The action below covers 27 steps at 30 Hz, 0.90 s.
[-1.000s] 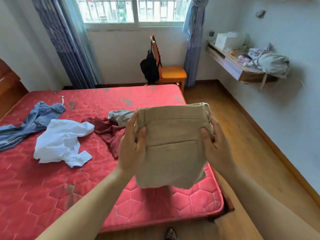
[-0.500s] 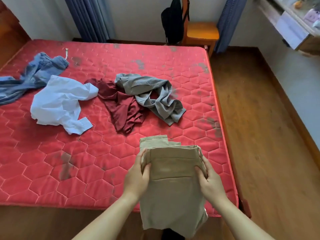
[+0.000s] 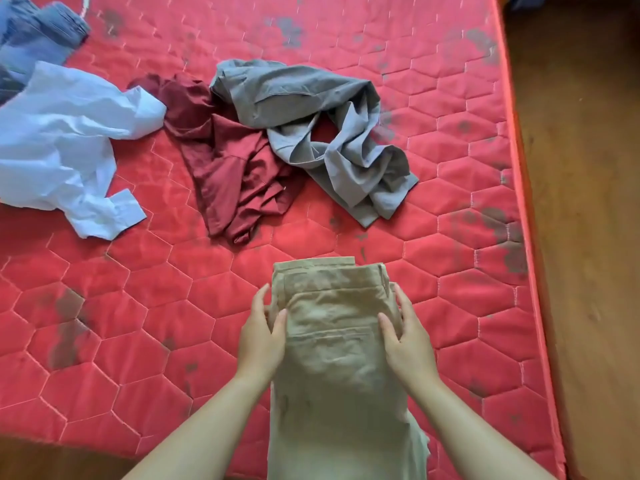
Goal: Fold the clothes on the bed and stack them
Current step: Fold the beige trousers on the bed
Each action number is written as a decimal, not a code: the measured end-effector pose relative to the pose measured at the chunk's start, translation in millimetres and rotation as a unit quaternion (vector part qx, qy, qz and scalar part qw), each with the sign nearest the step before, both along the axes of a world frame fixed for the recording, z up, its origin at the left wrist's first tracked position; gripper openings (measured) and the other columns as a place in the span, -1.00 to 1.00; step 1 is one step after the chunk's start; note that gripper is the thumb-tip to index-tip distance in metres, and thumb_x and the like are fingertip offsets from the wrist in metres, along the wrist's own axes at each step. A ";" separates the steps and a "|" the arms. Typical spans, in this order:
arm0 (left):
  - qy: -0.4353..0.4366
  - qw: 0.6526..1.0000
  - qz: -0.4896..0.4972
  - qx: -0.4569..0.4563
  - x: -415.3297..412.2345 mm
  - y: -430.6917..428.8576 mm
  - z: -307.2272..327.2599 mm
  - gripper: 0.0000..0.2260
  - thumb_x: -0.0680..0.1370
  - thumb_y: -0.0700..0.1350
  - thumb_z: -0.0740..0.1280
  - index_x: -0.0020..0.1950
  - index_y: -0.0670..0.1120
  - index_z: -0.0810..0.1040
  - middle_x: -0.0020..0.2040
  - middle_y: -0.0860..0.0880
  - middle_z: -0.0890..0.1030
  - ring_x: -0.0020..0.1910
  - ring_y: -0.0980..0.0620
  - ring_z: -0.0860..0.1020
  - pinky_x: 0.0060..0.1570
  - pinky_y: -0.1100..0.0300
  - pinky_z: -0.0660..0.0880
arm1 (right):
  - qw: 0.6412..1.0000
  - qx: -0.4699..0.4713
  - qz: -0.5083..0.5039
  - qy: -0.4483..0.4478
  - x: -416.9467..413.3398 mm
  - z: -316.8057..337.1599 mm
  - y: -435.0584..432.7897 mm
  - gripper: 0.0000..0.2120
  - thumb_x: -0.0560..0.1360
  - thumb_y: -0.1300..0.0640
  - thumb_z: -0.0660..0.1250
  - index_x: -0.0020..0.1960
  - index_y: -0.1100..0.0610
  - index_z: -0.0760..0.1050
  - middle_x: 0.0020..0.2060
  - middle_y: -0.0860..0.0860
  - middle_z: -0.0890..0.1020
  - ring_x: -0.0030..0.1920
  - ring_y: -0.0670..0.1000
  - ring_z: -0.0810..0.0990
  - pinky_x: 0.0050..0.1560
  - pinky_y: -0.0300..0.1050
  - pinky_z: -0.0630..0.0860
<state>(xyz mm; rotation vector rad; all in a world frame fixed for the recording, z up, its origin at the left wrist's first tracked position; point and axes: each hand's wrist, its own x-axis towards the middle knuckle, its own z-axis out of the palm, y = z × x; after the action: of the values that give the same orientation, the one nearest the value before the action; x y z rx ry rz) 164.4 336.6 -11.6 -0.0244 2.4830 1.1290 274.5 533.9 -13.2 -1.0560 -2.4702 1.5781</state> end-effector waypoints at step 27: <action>0.095 0.933 -0.303 -0.170 -56.0 54.4 -38.6 -0.44 0.54 0.07 0.26 0.49 0.14 0.12 0.46 -0.05 0.17 0.38 -0.11 0.26 0.19 -0.10 0.35 | 0.979 0.154 -0.029 -0.133 -30.0 -36.5 36.2 -0.37 0.50 0.01 0.32 0.47 0.14 0.17 0.36 0.16 0.26 0.38 0.15 0.24 0.32 0.09 0.26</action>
<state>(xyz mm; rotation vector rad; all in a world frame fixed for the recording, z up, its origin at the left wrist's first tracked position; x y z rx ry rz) 108.4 391.0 -50.2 0.7309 2.5386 0.4550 244.5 570.1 -49.6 -1.3425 -2.7006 1.0479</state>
